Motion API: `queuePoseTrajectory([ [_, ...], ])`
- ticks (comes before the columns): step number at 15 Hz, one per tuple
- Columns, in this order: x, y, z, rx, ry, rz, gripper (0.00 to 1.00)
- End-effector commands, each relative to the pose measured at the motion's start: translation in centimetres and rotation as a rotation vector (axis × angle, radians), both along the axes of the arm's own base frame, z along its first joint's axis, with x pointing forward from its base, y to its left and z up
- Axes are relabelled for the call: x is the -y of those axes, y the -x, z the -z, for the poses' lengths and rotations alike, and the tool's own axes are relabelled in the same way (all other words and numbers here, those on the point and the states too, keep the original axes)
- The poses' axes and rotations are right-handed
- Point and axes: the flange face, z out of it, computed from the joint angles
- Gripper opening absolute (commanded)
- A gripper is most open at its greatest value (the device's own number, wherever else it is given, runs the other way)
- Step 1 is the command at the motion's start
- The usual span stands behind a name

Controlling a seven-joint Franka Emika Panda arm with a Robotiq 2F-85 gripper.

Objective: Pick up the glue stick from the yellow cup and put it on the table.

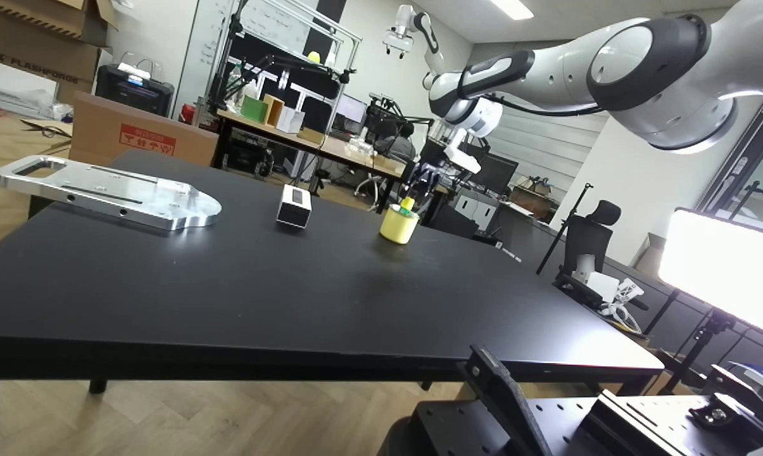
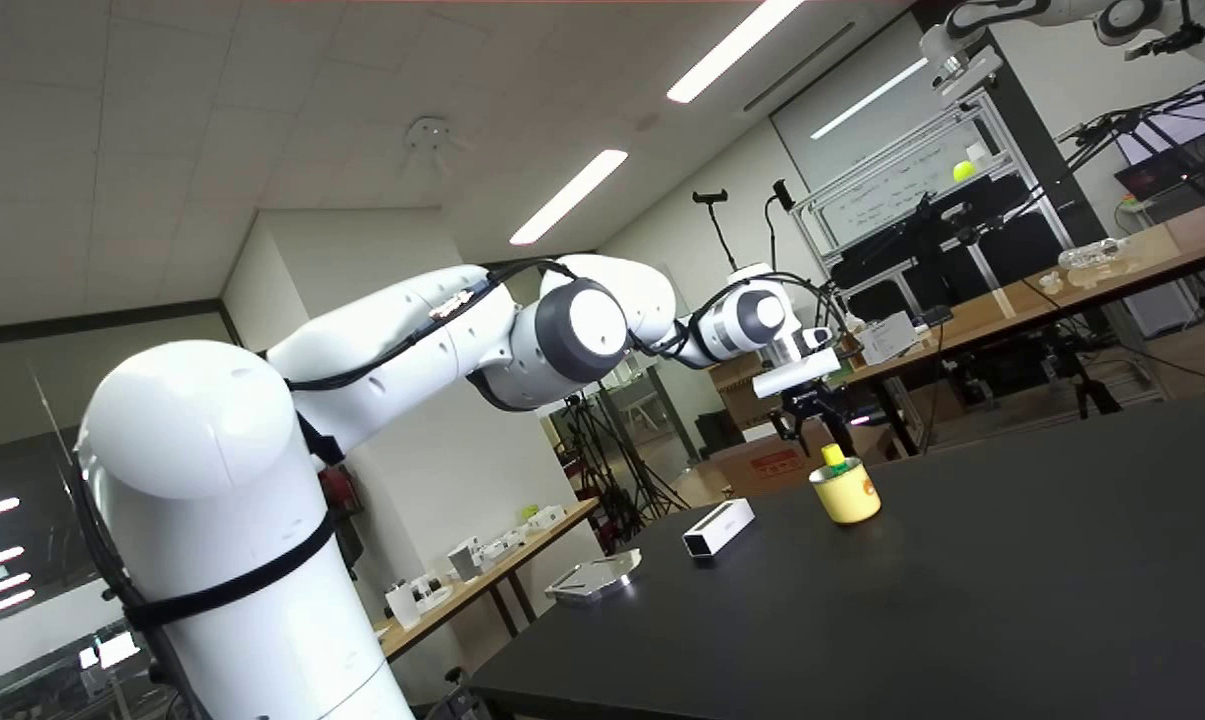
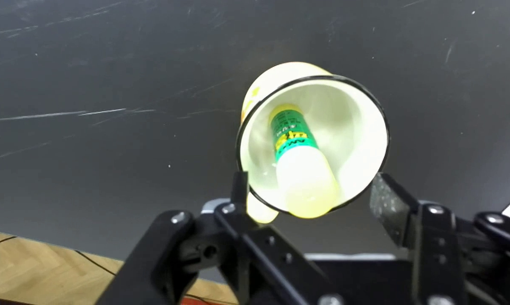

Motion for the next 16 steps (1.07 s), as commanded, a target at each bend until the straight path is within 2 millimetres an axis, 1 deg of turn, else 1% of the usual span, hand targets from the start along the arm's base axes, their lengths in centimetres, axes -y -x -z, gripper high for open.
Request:
queuePoseTrajectory([
  [1,-0.1,-0.3,0.2,0.029,-0.015,0.001,0.45],
  [3,-0.2,-0.3,0.4,0.027,-0.015,0.0,0.33],
  [4,-0.1,-0.2,0.4,0.016,-0.013,0.006,0.25],
  [6,0.0,-0.1,-0.1,-0.003,-0.014,0.017,0.11],
  [8,0.2,-0.1,-1.6,-0.018,-0.018,0.033,0.09],
  [10,0.3,-0.1,-3.6,-0.03,-0.007,0.037,0.09],
  [12,0.3,-0.1,-6.4,-0.038,0.002,0.034,0.09],
  [14,0.6,0.2,-9.8,-0.059,0.019,0.03,0.09],
  [16,1.6,0.4,-13.7,-0.048,0.024,0.036,0.09],
])
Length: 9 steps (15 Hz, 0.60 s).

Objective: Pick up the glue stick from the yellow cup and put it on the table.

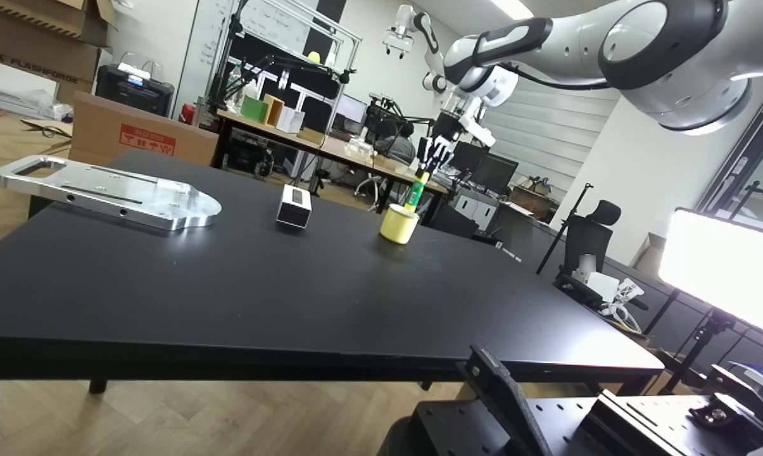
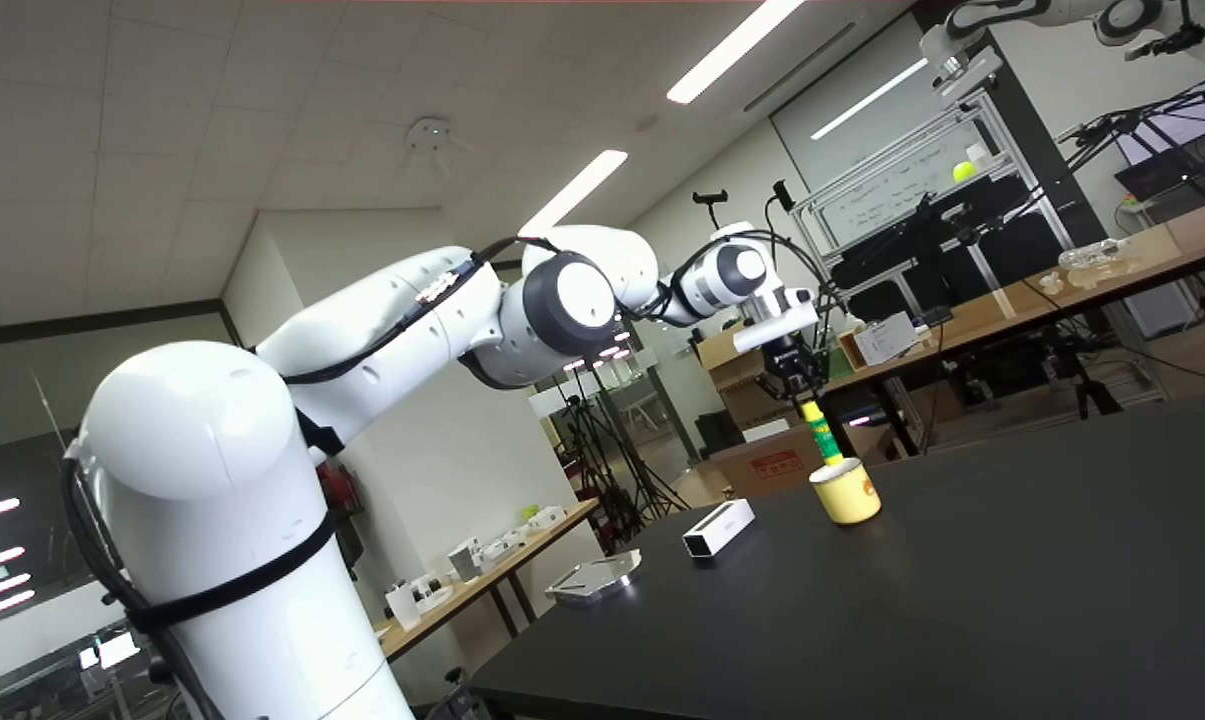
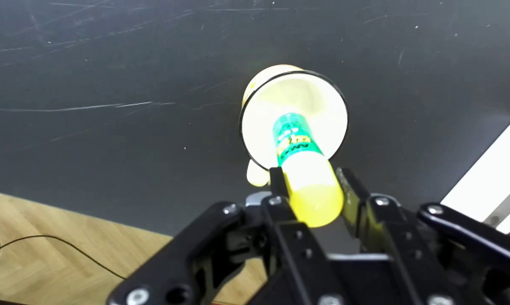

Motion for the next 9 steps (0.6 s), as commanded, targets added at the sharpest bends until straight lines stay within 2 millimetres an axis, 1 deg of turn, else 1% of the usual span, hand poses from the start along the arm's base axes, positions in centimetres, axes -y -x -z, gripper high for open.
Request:
queuePoseTrajectory([
  [1,1.8,0.5,-7.4,0.011,0.023,0.039,0.09],
  [3,4.2,0.7,-10.4,0.048,0.025,0.066,0.09],
  [5,7.2,0.9,-12.5,0.088,0.028,0.12,0.09],
  [7,10.8,1.6,-13.8,0.108,0.027,0.192,0.09],
  [9,14.9,2.5,-14.4,0.113,0.021,0.291,0.09],
])
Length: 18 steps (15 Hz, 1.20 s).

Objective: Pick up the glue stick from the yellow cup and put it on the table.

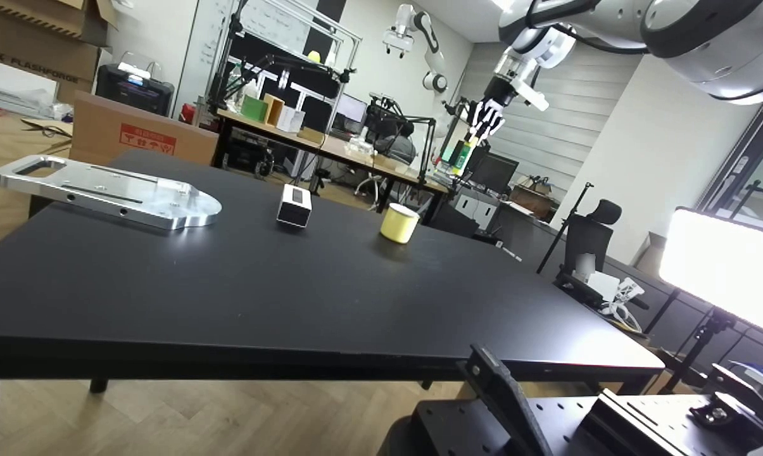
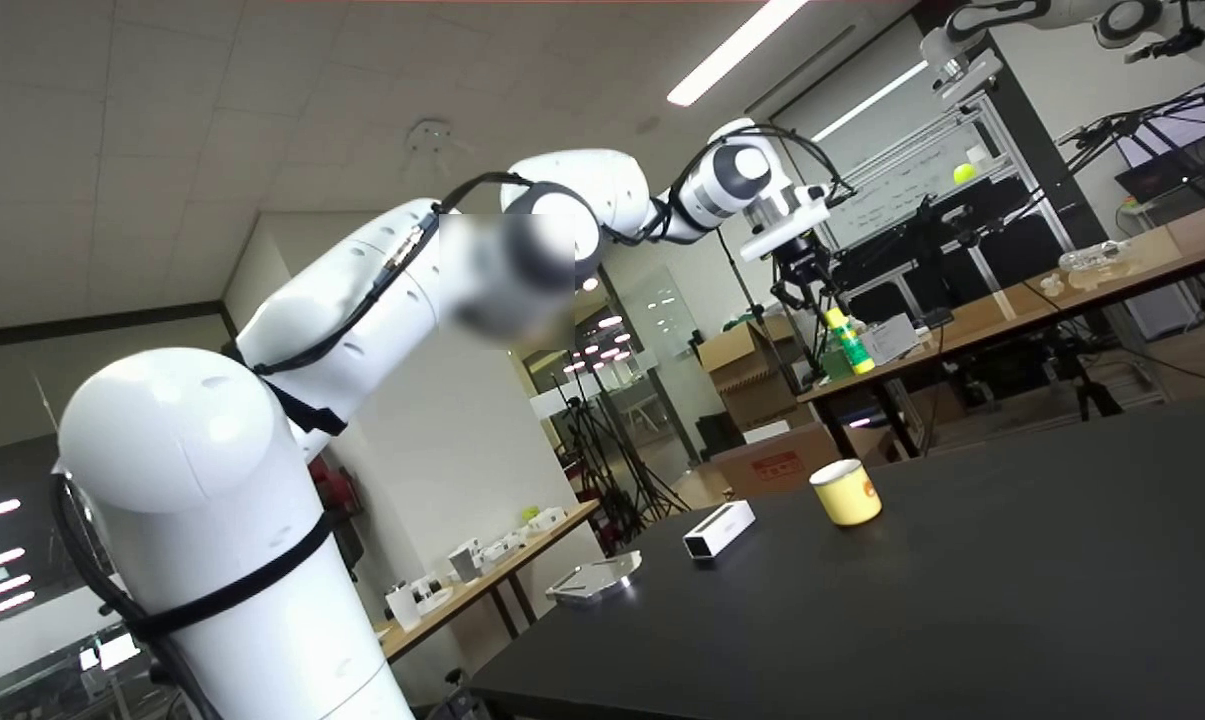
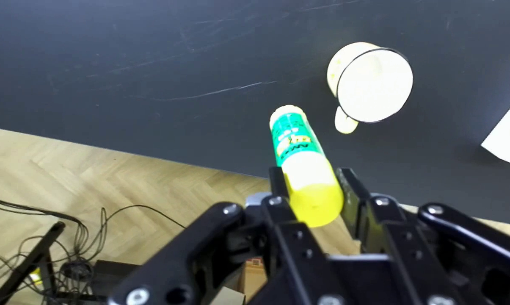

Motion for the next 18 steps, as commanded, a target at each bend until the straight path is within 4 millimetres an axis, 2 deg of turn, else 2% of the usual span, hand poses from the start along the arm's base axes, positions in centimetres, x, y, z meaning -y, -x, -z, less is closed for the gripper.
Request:
queuePoseTrajectory([
  [1,6.6,1.7,-1.3,0.011,-0.024,0.189,0.09],
  [3,11.4,3.0,-0.9,0.023,-0.034,0.285,0.09],
  [6,19.3,5.6,1.2,0.041,-0.031,0.435,0.09],
  [8,24.3,7.8,3.6,0.054,-0.048,0.529,0.09],
  [10,29.0,10.2,6.8,0.068,-0.077,0.611,0.09],
  [12,32.1,12.2,9.7,0.075,-0.092,0.678,0.09],
  [14,34.1,13.7,12.5,0.078,-0.09,0.733,0.09],
  [18,35.4,15.1,17.0,0.055,-0.027,0.8,0.09],
])
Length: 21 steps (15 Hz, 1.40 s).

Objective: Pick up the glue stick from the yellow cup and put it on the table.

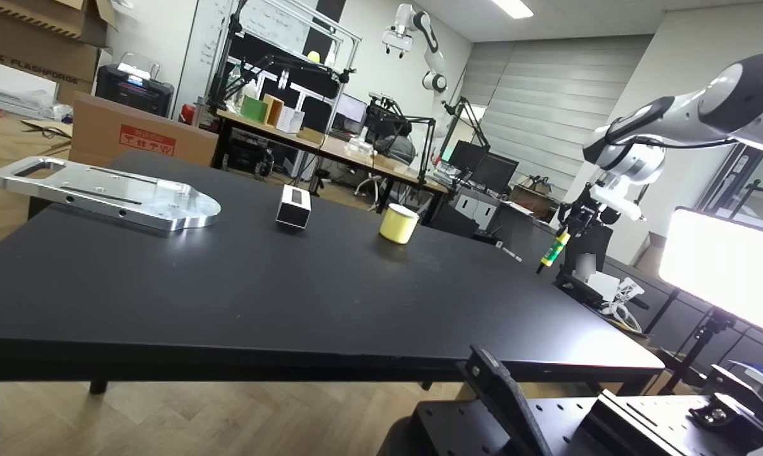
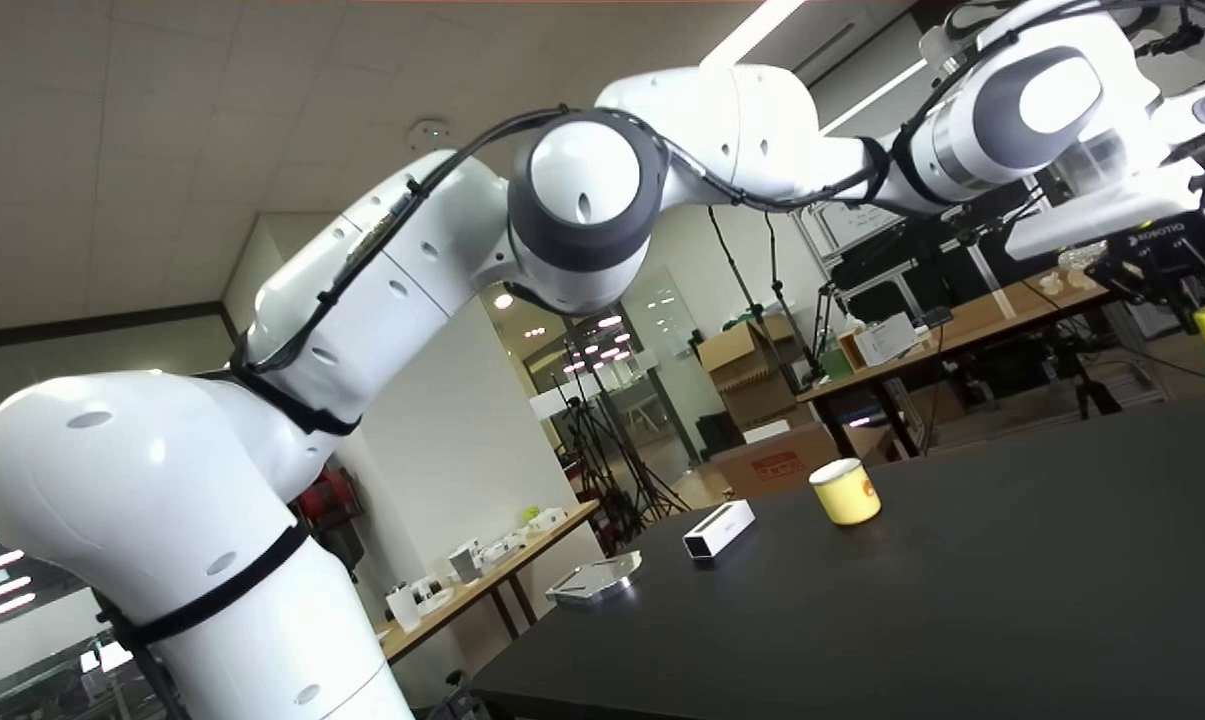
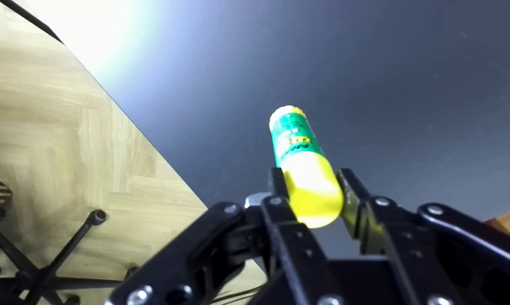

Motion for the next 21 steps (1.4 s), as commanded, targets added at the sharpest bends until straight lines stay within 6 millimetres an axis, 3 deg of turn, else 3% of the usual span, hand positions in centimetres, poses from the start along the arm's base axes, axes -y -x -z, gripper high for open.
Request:
queuePoseTrajectory([
  [1,0.0,0.4,2.5,-0.034,0.037,0.079,0.09],
  [6,0.3,1.7,6.1,-0.082,-0.012,0.102,0.09],
  [13,0.5,2.3,7.3,-0.114,-0.019,0.12,0.09],
  [14,0.4,2.3,7.3,-0.113,-0.024,0.122,0.59],
  [16,0.4,2.3,7.3,-0.108,-0.03,0.126,0.64],
  [21,0.5,1.6,2.2,-0.069,-0.012,0.113,0.98],
])
